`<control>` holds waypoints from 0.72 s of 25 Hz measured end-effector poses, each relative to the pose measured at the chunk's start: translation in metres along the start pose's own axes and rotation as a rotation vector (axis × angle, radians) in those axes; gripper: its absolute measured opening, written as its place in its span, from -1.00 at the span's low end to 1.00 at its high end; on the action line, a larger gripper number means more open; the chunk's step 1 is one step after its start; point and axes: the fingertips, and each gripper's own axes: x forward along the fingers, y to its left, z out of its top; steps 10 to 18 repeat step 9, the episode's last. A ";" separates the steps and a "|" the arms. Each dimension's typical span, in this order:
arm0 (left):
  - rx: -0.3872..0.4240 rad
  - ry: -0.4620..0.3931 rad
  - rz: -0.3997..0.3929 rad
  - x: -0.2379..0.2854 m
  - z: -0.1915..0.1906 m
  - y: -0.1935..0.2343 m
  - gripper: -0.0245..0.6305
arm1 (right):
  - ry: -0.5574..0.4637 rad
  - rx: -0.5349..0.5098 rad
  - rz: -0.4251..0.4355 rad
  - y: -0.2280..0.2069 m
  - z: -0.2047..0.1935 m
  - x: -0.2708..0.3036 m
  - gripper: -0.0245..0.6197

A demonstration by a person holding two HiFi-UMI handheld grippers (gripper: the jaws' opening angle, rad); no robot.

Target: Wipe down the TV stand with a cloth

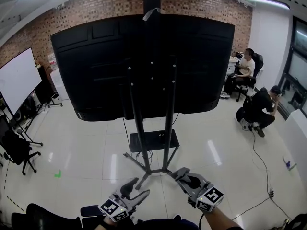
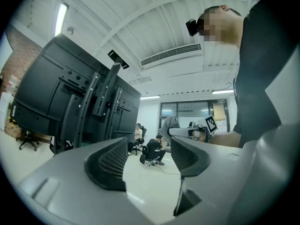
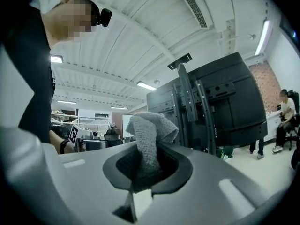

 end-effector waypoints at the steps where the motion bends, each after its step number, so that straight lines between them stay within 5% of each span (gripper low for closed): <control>1: 0.001 -0.005 -0.002 0.001 0.002 -0.003 0.03 | 0.001 -0.002 0.003 0.000 0.001 -0.003 -0.81; 18: 0.019 -0.038 -0.008 0.011 0.014 -0.022 0.03 | 0.008 -0.014 0.034 0.001 0.005 -0.022 -0.81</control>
